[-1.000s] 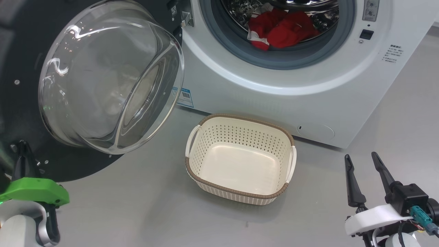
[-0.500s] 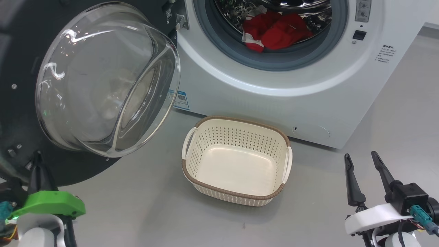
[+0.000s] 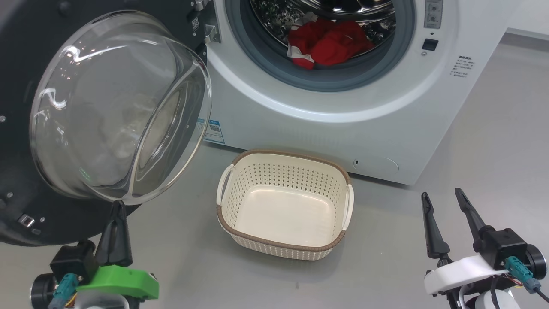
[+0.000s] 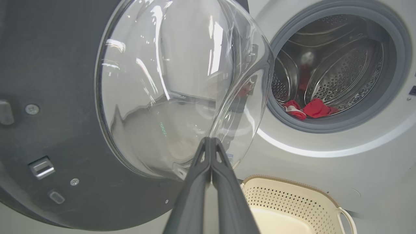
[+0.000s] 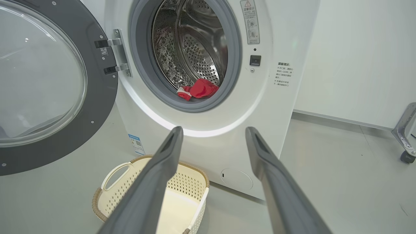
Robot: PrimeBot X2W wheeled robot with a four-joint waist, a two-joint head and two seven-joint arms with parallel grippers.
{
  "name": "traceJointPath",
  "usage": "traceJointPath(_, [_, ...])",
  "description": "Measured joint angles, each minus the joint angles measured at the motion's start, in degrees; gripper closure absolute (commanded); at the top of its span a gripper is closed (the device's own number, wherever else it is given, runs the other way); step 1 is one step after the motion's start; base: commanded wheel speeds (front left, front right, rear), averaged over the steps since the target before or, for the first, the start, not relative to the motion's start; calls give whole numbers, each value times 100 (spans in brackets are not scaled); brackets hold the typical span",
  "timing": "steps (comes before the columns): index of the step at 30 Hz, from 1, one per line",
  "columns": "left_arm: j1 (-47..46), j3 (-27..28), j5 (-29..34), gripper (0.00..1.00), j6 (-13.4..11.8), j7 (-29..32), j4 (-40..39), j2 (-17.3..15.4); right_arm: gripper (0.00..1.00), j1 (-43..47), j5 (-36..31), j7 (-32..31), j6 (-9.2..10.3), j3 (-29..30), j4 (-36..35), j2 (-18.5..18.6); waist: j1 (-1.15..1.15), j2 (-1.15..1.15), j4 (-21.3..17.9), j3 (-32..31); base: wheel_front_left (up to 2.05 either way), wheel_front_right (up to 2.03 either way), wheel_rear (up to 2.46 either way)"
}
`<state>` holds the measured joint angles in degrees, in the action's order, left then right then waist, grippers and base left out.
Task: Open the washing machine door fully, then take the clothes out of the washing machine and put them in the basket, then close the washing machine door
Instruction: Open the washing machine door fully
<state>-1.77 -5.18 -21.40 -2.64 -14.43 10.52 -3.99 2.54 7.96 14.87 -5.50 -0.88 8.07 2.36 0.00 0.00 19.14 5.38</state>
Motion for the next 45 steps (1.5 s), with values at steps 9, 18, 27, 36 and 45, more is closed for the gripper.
traceJointPath(9, [275, -315, 160, 0, 115, 0, -56, 10, 0, 0, 2, 0, -41, -151, -12, -3, 0, 0, -283, -51, 0, 0, 0])
traceJointPath(18, [297, -292, 243, 0, -9, 0, -147, 12, 0, 0, 59, 0, -33, -224, -27, -3, 0, 0, -721, -53, 0, 0, 0])
traceJointPath(27, [302, -367, 343, 0, -16, 0, -179, 11, 0, 5, 210, 0, 64, -308, -46, -3, 0, 0, -1193, -58, 0, 0, 0])
traceJointPath(36, [305, -425, 394, 0, -19, 0, -180, 10, 0, 90, 301, 0, 169, -315, -112, -3, 0, 0, -1568, -51, 0, 0, 0])
traceJointPath(45, [318, -519, 495, 0, -60, 22, -169, 10, 0, 272, 303, 0, 268, -261, -182, -5, 0, 0, -1721, -79, 0, 0, 0])
